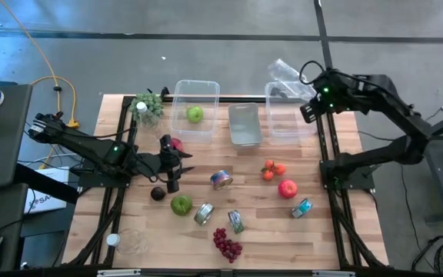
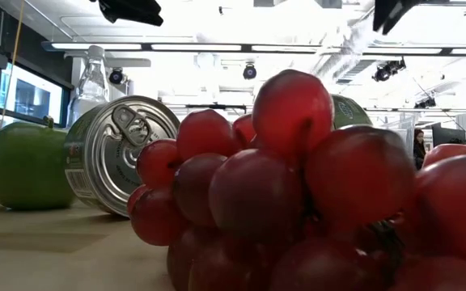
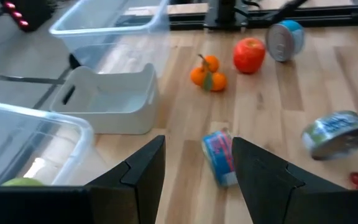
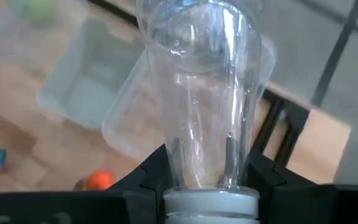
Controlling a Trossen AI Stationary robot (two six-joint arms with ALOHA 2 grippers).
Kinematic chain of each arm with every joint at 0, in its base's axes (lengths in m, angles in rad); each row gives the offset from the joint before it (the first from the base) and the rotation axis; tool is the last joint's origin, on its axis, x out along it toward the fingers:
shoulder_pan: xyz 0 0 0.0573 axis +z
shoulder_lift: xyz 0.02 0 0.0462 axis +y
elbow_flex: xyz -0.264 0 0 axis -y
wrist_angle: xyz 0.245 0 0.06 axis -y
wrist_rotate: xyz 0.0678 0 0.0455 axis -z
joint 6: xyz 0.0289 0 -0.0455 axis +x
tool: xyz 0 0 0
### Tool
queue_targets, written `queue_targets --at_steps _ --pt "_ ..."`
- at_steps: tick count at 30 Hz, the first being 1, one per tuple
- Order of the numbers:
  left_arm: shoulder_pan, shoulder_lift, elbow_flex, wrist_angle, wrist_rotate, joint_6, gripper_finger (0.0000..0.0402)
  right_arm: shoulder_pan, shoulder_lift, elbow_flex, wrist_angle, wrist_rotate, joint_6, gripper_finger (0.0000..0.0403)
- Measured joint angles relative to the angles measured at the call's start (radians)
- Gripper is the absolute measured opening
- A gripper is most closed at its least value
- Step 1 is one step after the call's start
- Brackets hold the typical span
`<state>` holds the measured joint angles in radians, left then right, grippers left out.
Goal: Pick & Place Food Item
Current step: Put the bottom right plastic bottle into the right transparent bin
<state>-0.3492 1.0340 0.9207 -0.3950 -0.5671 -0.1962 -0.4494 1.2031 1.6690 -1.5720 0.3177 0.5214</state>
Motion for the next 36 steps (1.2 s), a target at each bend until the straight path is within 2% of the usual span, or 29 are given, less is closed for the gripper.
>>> queue_targets --at_steps 4,9,25,31,36 --pt "0.000 0.000 0.000 0.002 0.016 0.000 0.0177 -0.051 0.003 -0.088 -0.001 -0.126 0.004 0.0115" --pt "0.000 0.000 0.000 0.010 0.019 0.005 0.0177 -0.078 0.015 -0.150 0.002 -0.176 -0.004 0.0117" --pt "0.007 0.000 0.000 0.040 0.013 0.049 0.0177 -0.055 -0.039 -0.122 0.001 -0.201 0.064 0.0118" --pt "0.007 0.000 0.000 0.040 0.013 0.048 0.0177 -0.054 -0.084 -0.122 0.001 -0.262 0.217 0.0114" --pt "0.007 0.000 0.000 0.040 0.013 0.043 0.0177 -0.055 -0.080 -0.122 0.002 -0.244 0.258 0.0134"
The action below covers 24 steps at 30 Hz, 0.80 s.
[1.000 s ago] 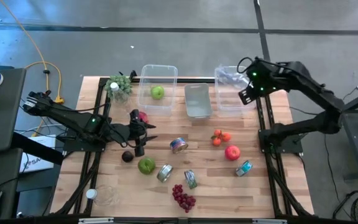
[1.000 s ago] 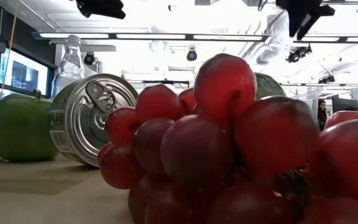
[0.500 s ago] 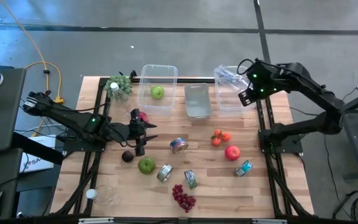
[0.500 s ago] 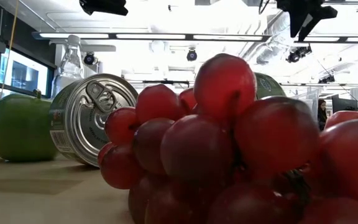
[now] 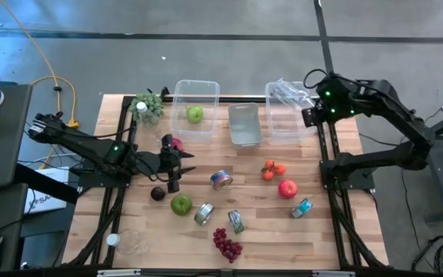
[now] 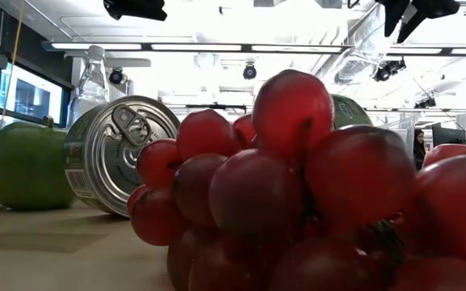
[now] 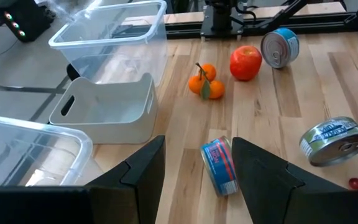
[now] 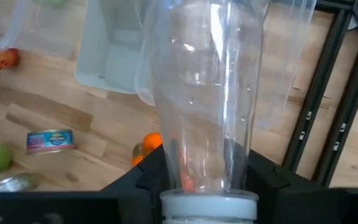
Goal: Pick & Place Food Item
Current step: Put the bottom right plastic bottle into the right transparent bin
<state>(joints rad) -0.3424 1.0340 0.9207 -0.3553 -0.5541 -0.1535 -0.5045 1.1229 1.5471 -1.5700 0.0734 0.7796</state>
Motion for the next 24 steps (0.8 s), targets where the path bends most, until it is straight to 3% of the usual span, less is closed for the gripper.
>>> queue_targets --at_steps 8,24 --pt "-0.014 0.000 0.000 0.000 0.001 -0.092 0.0177 0.000 0.007 -0.024 -0.001 -0.004 0.037 0.0128" --pt "-0.031 0.000 0.000 0.000 0.001 -0.083 0.0177 -0.008 0.031 -0.025 0.076 0.007 -0.118 0.0072"
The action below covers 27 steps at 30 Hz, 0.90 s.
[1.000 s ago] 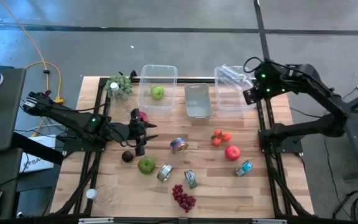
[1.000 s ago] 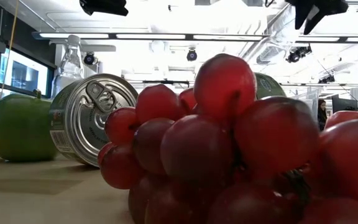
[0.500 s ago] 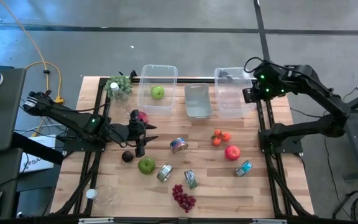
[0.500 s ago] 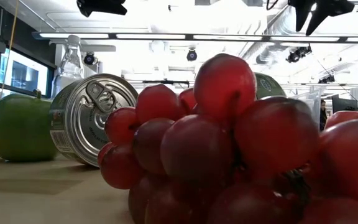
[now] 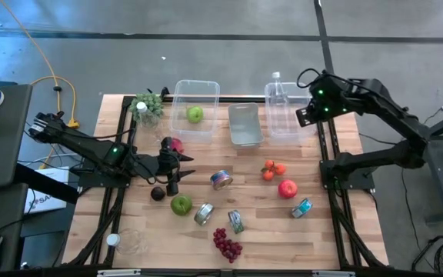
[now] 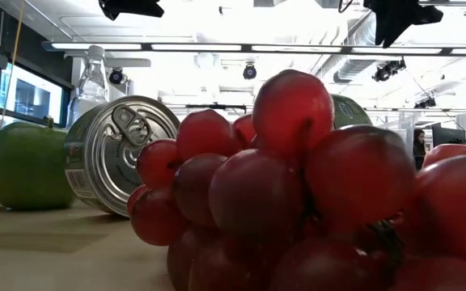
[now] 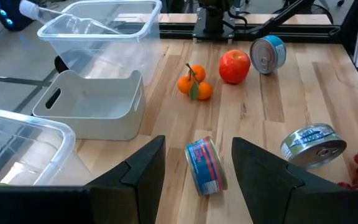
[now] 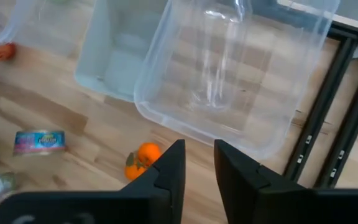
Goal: Pick & Place Food Item
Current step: Put the bottom right plastic bottle into the right transparent bin
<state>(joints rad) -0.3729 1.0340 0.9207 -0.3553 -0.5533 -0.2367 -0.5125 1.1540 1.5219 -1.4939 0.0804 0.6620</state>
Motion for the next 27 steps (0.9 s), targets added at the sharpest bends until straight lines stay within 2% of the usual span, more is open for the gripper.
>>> queue_targets --at_steps 5,11,15,21,27 --pt "0.000 0.000 0.000 0.000 0.000 -0.010 0.0177 0.041 -0.021 0.000 0.005 0.012 -0.036 0.0051" --pt "-0.004 0.000 0.000 0.000 0.000 -0.023 0.0177 0.220 -0.064 0.000 0.034 0.162 -0.027 0.0017" --pt "-0.004 0.000 0.000 0.000 0.000 -0.023 0.0177 0.431 -0.094 -0.001 0.036 0.238 0.092 0.0004" --pt "-0.004 0.000 0.000 0.001 0.000 -0.004 0.0177 0.776 -0.130 -0.059 0.038 0.418 0.297 0.0002" --pt "-0.004 0.000 0.000 0.001 0.000 -0.005 0.0177 0.993 -0.123 -0.204 0.091 0.606 0.433 0.0002"
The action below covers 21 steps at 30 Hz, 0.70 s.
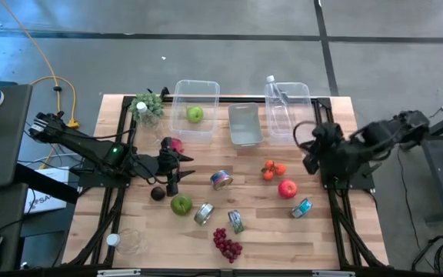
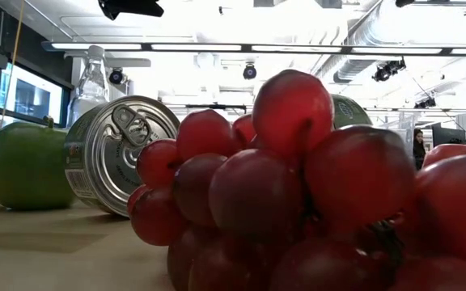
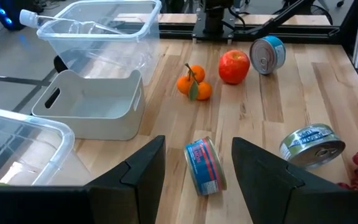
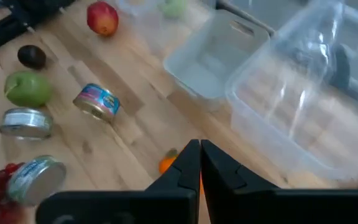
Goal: Pick & Place Food Item
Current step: Put the bottom right plastic bottle into the right transparent bin
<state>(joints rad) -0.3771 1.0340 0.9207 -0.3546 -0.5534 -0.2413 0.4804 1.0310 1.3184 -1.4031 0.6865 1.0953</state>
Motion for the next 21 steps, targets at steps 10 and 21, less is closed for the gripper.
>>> queue_targets --at_steps 10,21 --pt "0.014 0.000 0.000 0.000 0.000 0.005 0.0177 0.062 0.056 -0.111 0.439 0.356 -0.445 0.0002" --pt "0.024 0.000 0.000 0.000 0.000 0.007 0.0177 -0.101 0.085 -0.108 0.740 0.619 -0.967 0.0002"
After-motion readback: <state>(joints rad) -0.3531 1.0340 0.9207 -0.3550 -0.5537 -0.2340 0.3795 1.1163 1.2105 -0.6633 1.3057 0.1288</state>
